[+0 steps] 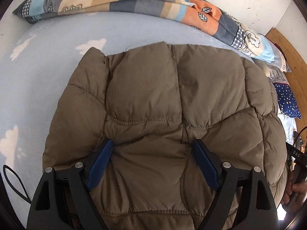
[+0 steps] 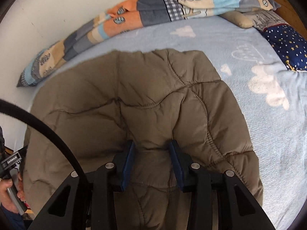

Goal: Fold large clothes

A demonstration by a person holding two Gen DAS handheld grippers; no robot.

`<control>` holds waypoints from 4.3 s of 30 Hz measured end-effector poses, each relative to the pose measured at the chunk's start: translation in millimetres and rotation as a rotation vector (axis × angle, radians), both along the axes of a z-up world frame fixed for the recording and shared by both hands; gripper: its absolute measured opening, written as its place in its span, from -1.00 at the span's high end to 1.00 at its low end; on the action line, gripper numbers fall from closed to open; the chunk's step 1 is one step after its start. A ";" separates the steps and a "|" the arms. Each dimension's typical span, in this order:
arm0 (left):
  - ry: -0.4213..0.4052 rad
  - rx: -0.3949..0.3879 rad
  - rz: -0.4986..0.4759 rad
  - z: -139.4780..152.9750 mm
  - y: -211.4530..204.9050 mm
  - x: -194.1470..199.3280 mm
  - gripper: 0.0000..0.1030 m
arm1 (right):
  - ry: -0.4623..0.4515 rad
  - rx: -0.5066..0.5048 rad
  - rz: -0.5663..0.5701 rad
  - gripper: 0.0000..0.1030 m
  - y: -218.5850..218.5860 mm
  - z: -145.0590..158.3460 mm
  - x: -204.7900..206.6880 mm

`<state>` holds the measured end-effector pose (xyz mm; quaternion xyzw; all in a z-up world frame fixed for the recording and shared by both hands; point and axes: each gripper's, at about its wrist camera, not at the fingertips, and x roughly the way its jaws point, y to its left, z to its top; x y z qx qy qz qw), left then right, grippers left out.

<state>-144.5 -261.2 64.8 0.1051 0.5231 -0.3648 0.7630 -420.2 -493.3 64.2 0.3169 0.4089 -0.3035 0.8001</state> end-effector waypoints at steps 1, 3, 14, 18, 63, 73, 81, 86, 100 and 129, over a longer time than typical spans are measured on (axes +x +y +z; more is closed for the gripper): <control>0.001 0.004 -0.003 -1.3 2.3 1.4 -0.67 | 0.009 0.004 0.002 0.20 -1.1 -1.2 3.1; -0.002 0.002 -0.001 -4.1 0.5 0.8 -0.67 | 0.025 0.004 0.006 0.20 -4.0 -5.0 6.7; -0.204 -0.148 -0.017 70.0 47.9 -73.5 -0.67 | -0.164 -0.077 0.024 0.18 44.4 65.4 -36.9; -0.244 -0.170 -0.006 92.4 85.2 -117.7 -0.67 | -0.179 -0.128 0.067 0.07 90.1 88.5 -58.5; -0.447 0.085 0.086 1.8 70.0 -165.1 -0.77 | 0.094 -0.151 0.098 -0.22 147.1 -12.1 -33.4; -0.448 0.025 0.098 7.1 79.5 -166.9 -0.77 | 0.097 -0.153 0.096 -0.22 149.1 -10.9 -29.1; -0.478 -0.011 0.095 34.1 106.9 -189.4 -0.76 | 0.001 -0.201 0.086 -0.39 174.1 25.5 -61.8; -0.471 -0.006 0.173 45.9 134.4 -184.9 -0.76 | -0.084 -0.242 0.103 -0.40 193.1 47.2 -71.2; -0.361 -0.073 0.213 84.6 117.8 -128.0 -0.76 | -0.103 -0.309 0.134 -0.53 181.7 66.7 -28.0; -0.405 -0.242 -0.044 109.2 150.3 -261.1 -0.82 | -0.073 -0.437 0.064 -0.75 218.2 75.0 -92.3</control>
